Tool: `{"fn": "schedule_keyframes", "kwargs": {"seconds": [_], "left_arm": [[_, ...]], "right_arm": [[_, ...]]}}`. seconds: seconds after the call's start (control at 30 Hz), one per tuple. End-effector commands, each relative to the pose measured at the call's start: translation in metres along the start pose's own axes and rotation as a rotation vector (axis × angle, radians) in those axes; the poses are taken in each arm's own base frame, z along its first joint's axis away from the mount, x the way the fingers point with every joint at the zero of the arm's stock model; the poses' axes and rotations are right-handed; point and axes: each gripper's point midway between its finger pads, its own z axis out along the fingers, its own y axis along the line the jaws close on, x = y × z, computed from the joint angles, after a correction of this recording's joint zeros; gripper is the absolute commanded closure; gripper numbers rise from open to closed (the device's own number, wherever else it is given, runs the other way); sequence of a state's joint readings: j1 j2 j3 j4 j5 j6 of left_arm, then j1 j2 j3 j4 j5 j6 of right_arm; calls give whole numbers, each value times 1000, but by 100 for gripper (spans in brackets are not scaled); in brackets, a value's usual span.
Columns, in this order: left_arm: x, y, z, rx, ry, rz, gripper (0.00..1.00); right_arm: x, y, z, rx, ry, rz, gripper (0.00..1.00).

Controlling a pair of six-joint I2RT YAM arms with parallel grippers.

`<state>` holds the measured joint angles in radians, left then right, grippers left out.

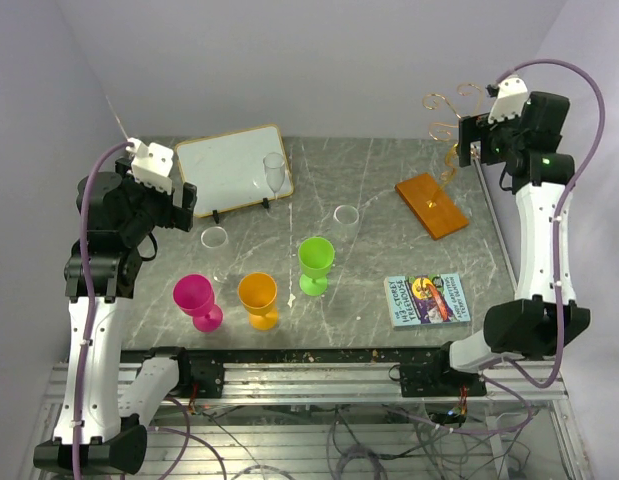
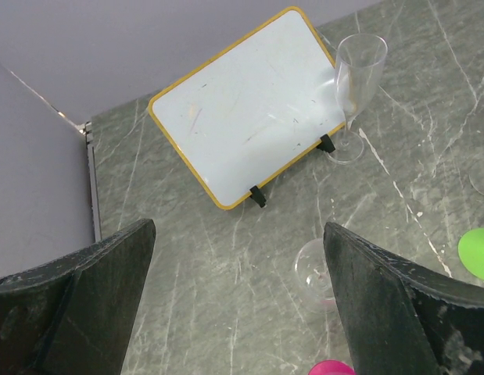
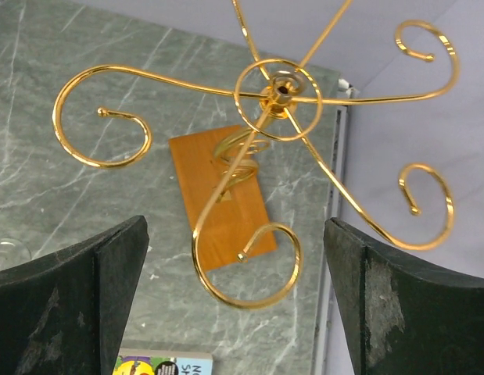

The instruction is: Place the wine glass upside down on the wine glass rack

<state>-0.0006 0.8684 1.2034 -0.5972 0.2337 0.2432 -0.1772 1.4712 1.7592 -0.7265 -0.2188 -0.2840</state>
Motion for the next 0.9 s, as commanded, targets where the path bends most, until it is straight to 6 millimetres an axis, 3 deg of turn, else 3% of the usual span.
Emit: {"fn": "schedule_keyframes", "kwargs": {"seconds": [0.0,0.33,0.63,0.87], "left_arm": [[-1,-3,-2,18,-12,-4,0],[2,-5,1,28,-10,-7,1],[9,-10,2,57,-1,-1,1],[21,-18,0,87,20,11,1]], "right_arm": [[4,5,17,14,42,22,7],[13,0,40,69,85,0,13],[9,0,45,67,95,0,42],[4,10,39,31,90,-36,57]]}}
